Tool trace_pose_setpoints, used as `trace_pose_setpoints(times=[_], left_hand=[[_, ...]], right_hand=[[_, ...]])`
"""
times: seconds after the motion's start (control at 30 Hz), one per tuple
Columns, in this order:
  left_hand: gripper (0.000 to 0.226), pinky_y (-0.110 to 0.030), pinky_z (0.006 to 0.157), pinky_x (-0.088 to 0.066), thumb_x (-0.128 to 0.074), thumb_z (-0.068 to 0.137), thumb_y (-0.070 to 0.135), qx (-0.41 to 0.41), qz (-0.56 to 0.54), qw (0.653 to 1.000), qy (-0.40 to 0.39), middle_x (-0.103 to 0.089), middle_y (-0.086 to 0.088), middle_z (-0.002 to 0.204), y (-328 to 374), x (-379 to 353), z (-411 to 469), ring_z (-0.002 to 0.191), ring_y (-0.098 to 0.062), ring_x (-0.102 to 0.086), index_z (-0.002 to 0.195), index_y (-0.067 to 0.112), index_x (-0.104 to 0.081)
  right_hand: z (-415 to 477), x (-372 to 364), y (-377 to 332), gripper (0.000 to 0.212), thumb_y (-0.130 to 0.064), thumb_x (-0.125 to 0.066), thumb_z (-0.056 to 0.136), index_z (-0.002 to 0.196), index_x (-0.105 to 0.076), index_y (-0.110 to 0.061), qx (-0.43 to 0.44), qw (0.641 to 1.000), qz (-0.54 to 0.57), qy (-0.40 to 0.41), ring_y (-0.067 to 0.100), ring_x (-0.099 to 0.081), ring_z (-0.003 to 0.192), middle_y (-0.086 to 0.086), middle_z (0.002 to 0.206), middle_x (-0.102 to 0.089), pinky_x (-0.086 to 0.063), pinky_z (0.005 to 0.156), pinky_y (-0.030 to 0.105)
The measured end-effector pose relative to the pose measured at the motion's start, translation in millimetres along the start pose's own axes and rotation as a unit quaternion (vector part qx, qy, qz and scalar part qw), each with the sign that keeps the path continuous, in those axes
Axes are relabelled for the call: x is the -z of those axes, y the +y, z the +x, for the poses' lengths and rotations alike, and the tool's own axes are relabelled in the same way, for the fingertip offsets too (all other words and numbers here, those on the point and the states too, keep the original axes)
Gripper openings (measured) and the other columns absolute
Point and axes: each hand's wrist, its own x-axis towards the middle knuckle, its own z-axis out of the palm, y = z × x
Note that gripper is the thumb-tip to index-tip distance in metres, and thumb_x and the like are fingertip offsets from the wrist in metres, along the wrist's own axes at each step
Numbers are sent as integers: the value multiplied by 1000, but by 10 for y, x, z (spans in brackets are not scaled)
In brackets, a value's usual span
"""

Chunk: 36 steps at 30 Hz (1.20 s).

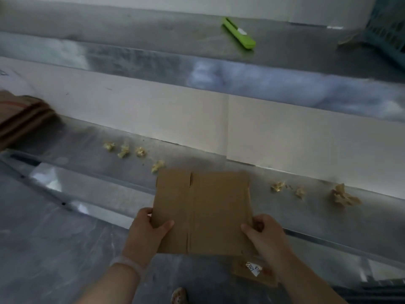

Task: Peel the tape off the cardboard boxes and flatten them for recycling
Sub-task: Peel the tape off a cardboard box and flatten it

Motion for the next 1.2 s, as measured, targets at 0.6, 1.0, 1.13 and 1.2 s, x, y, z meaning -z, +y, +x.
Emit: trace_pose_setpoints(times=[0.6,1.0,1.13,1.2], left_hand=[[60,-21,62,-42,-79,72,42,-30,-13,968,248,-59,6,98,-891,2724,193,80,-8,-54,119,19,-50],[67,-32,77,-52,-78,74,41,-25,22,954,297,-62,2,109,-1835,4673,939,97,-15,-59,128,17,-47],[68,-35,81,-53,-76,75,45,-24,19,957,287,-61,4,111,-1983,4900,1368,99,-14,-59,130,17,-47],[70,-38,86,-53,-74,75,47,-26,20,959,280,-61,2,115,-2020,5026,1642,104,-16,-58,133,18,-46]], right_hand=[[-710,-1806,-2306,24,-45,-69,84,94,-55,-28,210,969,4,-127,14,-62,84,-7,92,-62,-50,71,34],[-1294,-3642,-3778,29,-48,-69,82,83,-56,-22,272,954,-3,-126,6,-57,71,-5,81,-62,-36,54,24],[-1200,-3951,-4147,30,-51,-65,84,84,-55,-24,273,955,-14,-118,4,-55,73,-8,83,-61,-36,55,22],[-1100,-4127,-4334,28,-53,-64,85,85,-54,-26,261,957,-16,-124,3,-55,75,-10,85,-61,-37,55,22]])
